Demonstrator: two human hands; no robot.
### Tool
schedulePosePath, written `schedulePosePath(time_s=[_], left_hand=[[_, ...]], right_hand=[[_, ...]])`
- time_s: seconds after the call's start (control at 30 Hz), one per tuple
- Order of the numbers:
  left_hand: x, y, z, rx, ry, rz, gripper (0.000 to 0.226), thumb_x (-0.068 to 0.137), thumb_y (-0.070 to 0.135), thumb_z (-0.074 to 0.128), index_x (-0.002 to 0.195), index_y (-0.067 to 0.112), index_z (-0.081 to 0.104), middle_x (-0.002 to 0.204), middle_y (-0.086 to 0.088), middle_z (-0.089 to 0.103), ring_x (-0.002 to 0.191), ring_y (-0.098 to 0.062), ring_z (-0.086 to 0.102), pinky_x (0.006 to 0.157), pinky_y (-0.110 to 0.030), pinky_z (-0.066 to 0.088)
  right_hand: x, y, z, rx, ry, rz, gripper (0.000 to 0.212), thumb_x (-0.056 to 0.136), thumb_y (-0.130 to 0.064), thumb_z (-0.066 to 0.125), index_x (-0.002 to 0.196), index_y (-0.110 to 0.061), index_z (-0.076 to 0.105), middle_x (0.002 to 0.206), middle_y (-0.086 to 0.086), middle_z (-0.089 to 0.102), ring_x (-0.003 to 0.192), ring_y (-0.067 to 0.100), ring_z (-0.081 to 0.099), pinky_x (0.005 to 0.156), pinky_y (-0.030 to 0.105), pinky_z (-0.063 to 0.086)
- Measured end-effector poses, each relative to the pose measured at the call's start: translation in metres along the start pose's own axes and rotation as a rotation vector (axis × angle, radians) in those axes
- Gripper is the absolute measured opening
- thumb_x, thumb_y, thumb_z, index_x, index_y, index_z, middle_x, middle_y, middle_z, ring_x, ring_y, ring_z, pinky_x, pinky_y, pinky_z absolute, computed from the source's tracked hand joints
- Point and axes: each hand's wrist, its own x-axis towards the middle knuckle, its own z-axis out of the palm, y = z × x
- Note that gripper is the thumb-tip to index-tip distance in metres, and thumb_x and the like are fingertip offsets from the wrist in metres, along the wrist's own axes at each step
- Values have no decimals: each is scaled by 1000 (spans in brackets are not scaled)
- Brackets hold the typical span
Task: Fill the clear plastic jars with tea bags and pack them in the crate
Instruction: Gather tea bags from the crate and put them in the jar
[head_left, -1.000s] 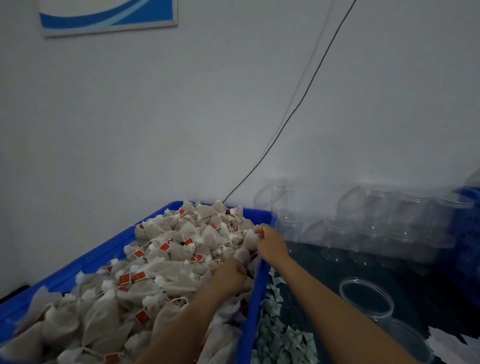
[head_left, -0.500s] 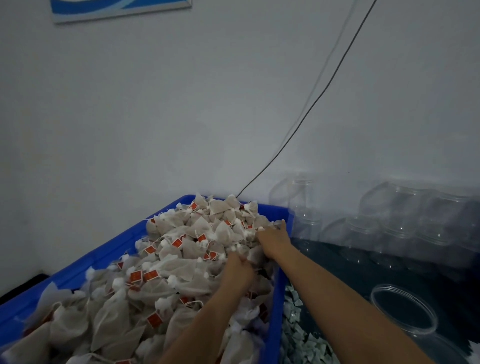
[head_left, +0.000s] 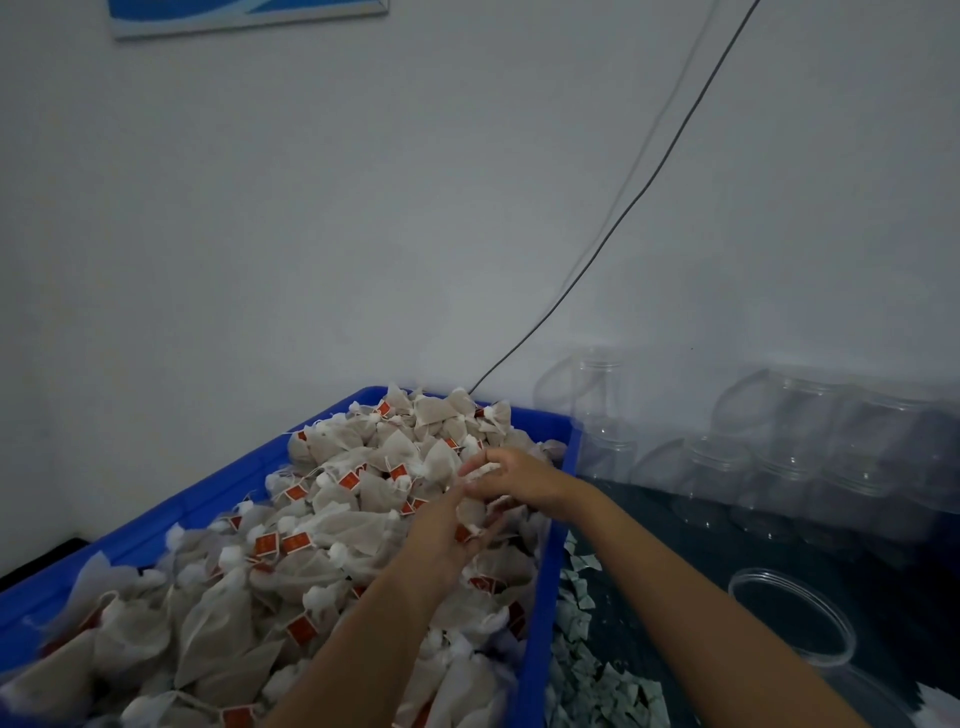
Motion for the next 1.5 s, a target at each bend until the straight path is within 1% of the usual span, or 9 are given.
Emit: schedulePosePath(time_s=[0.1,0.3,0.43,0.57,0.73,0.93,1.07,1.23,1.5], left_hand=[[1,2,-1,-12,106,18,9,98,1,46,96,1,56,84,-22,57,70,-29,60,67,-36,52],[0,4,0,-113,87,-17,19,101,11,43,89,-2,49,84,-17,56,73,-28,56,49,-33,55],[-7,7,2,-208,69,-37,23,101,15,44,84,2,53,84,-21,59,80,-33,59,58,-44,54],[-6,9,0,-168,118,-63,20,100,21,47,85,8,51,86,-19,54,75,-31,56,62,-45,52],[-1,11,0,-221,13,-101,37,98,44,47,108,9,52,101,-21,55,86,-34,58,64,-51,51],[10,12,-7,-213,89,-26,6,94,5,54,100,1,54,99,-21,57,74,-23,59,39,-22,52],[9,13,-11,-278,79,-34,9,92,-3,46,88,4,49,91,-21,52,67,-20,53,36,-16,46],[14,13,-13,-308,95,-48,11,90,-4,44,88,6,47,92,-19,48,68,-21,51,35,-16,44],[10,13,-12,-319,146,-54,12,94,-3,46,87,7,44,97,-20,43,83,-31,52,48,-36,57]], right_hand=[[5,6,8,-36,228,-24,19,93,-10,52,111,-13,59,106,5,63,97,16,62,86,29,51],[25,38,25,-1123,133,189,31,94,-24,52,123,-12,54,133,11,53,119,29,51,102,45,40],[28,27,25,-1042,325,236,28,94,-20,55,121,-12,52,124,10,56,112,27,55,97,41,42],[11,16,18,-365,519,17,6,96,-14,52,90,-13,52,89,7,61,79,18,60,79,32,55],[-15,-12,7,154,187,-103,5,92,-9,61,94,-14,61,82,4,66,64,9,67,62,19,56],[-9,-12,13,120,177,-97,14,98,-17,52,93,-13,65,87,2,71,74,10,68,63,21,55],[13,8,23,-547,228,39,19,96,-12,51,105,-5,66,107,9,66,96,19,63,89,31,51],[30,23,38,-1059,-116,265,39,96,-27,55,131,-10,52,134,12,53,122,29,51,107,45,39],[33,23,29,-978,69,236,23,94,-25,54,110,-10,61,115,9,62,97,23,57,93,37,44]])
